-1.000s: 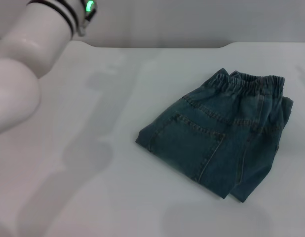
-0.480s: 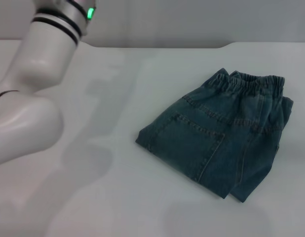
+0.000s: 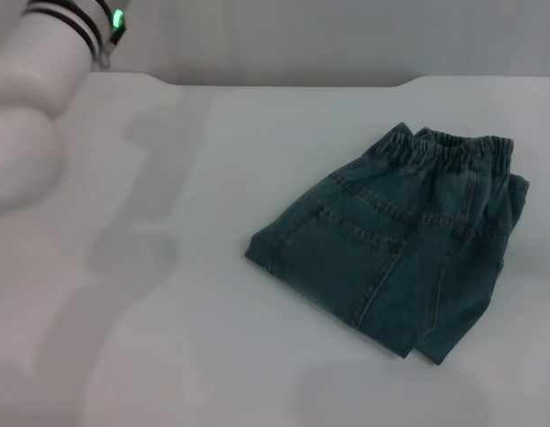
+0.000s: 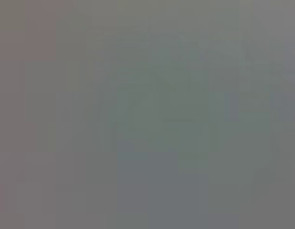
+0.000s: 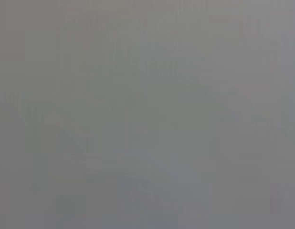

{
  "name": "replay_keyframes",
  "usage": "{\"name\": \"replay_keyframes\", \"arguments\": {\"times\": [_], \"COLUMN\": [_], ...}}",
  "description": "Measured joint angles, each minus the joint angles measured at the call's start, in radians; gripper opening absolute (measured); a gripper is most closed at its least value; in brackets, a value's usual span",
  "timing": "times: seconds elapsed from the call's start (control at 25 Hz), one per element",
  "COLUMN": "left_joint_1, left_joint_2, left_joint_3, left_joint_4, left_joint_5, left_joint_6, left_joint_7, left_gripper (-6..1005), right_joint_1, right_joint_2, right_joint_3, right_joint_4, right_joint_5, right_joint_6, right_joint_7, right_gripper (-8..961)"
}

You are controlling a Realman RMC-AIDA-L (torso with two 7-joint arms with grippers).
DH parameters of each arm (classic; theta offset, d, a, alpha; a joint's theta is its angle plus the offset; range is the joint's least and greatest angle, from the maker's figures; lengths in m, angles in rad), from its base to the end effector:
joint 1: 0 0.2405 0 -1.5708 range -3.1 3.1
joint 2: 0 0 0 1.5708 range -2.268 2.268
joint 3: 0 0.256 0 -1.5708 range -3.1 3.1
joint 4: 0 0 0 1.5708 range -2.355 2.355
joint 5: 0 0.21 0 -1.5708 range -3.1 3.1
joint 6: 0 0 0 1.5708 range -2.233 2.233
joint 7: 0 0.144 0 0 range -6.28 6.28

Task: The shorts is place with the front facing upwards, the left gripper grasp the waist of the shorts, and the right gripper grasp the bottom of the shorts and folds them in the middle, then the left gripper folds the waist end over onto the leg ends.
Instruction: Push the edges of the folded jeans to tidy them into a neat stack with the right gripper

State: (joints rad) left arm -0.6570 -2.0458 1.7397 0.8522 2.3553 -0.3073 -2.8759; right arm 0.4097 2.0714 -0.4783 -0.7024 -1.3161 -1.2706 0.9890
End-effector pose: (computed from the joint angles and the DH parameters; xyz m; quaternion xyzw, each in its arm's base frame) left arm -0.1461 0.4698 0.0144 -0.7201 -0.2419 -0.3194 0.5665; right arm 0.3084 0.3579 0.1298 -0.7306 0.1540 0.3757 0.5489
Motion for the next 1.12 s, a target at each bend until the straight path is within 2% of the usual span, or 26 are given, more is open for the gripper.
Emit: {"name": "replay_keyframes", "arguments": {"times": [0.16,0.2,0.24,0.28,0.36,0.48,0.56,0.64,0.76,0.88,0.92,1.04,1.12], "left_joint_1": [-0.024,-0.029,-0.042,-0.042,-0.059,-0.118,-0.159,-0.183,-0.191,-0.186,-0.18,-0.163,-0.148], "left_joint_2": [0.03,0.04,0.062,0.062,0.07,0.058,0.038,0.012,-0.005,-0.004,-0.007,-0.014,-0.022], "left_joint_3": [-0.153,-0.165,-0.181,-0.181,-0.209,-0.327,-0.438,-0.559,-0.674,-0.721,-0.744,-0.765,-0.763], "left_joint_4": [0.067,0.083,0.121,0.121,0.149,0.145,0.124,0.106,0.076,0.009,-0.032,-0.119,-0.19], "left_joint_5": [0.009,0.008,0.002,0.002,-0.003,-0.008,-0.026,-0.103,-0.345,-0.681,-0.842,-1.11,-1.286], "left_joint_6": [0.304,0.353,0.449,0.449,0.529,0.688,0.788,0.856,0.935,1.021,1.073,1.163,1.219], "left_joint_7": [0.01,0.012,0.019,0.019,0.038,0.124,0.207,0.318,0.547,0.823,0.986,1.276,1.505], "left_gripper": [829,829,829,829,829,829,829,829,829,829,829,829,829], "right_joint_1": [0.023,0.029,0.036,0.045,0.05,0.054,0.054,0.049,0.03,-0.008,-0.008,-0.027,-0.035], "right_joint_2": [-0.001,-0.001,-0.001,-0.001,0.0,0.001,-0.003,-0.009,-0.019,-0.02,-0.02,-0.029,-0.049], "right_joint_3": [0.005,0.005,0.005,0.005,0.004,-0.005,-0.006,-0.005,-0.005,-0.004,-0.004,-0.014,-0.033], "right_joint_4": [0.044,0.054,0.061,0.07,0.074,0.077,0.077,0.074,0.06,0.02,0.02,0.007,0.001], "right_joint_5": [0.002,0.002,0.002,0.004,0.008,0.024,0.025,0.02,0.017,0.016,0.016,0.014,0.001], "right_joint_6": [0.007,0.007,0.008,0.008,0.008,0.008,0.008,0.009,0.007,0.001,0.001,0.0,0.001], "right_joint_7": [0.0,0.0,-0.001,-0.001,-0.001,-0.001,-0.005,-0.014,-0.021,-0.021,-0.021,0.004,0.072], "right_gripper": [348,348,348,348,348,348,347,347,347,347,347,347,347]}}
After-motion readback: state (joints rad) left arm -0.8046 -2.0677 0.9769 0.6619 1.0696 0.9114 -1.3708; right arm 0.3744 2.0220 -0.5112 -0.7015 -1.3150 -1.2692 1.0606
